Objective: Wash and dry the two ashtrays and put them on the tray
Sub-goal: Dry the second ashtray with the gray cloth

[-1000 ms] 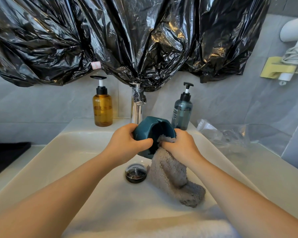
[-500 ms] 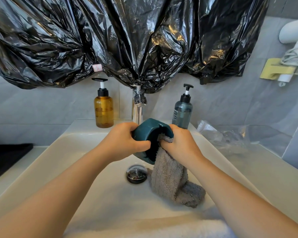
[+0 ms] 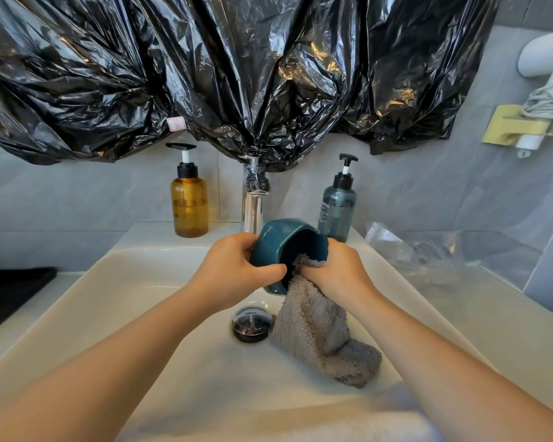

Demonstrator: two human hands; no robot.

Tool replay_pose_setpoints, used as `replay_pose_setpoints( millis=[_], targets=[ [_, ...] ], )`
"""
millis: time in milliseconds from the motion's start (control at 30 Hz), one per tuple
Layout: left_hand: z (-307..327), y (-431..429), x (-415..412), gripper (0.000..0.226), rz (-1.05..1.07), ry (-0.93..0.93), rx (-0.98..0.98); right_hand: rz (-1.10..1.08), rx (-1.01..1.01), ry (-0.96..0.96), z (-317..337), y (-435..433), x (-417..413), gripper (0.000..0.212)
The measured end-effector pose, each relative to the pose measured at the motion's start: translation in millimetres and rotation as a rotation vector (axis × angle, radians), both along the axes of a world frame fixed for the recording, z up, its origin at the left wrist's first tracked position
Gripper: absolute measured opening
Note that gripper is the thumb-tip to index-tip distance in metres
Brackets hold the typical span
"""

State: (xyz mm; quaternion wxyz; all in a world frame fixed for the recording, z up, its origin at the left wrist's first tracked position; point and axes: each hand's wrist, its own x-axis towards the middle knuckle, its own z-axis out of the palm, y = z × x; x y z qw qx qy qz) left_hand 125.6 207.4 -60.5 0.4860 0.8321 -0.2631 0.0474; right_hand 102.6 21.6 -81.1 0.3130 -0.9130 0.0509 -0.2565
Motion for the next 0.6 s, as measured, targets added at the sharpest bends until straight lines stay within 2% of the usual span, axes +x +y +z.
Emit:
replay_pose_setpoints(
  millis=[67, 167, 300, 433, 600],
  targets=[
    [2, 2, 1, 0.028, 0.015, -0.024, 0.033, -0.040, -0.079, -0.029, 4, 2, -2, 0.028],
    [3, 3, 1, 0.031, 0.021, -0.046, 0.049, -0.041, -0.073, -0.028, 7, 3, -3, 0.046],
    [0, 2, 1, 0.025, 0.039, -0.015, 0.044, 0.080, 0.035, 0.059, 3, 1, -4, 0.038],
    [-2, 5, 1, 0.030, 0.021, 0.052, -0.001, 0.205, 0.067, 0.133, 3, -8, -1, 0.033],
    [-1, 3, -1, 0.026, -0.014, 0.039, 0.041, 0.199, 0.031, 0.148, 0, -17, -2, 0.026]
  ],
)
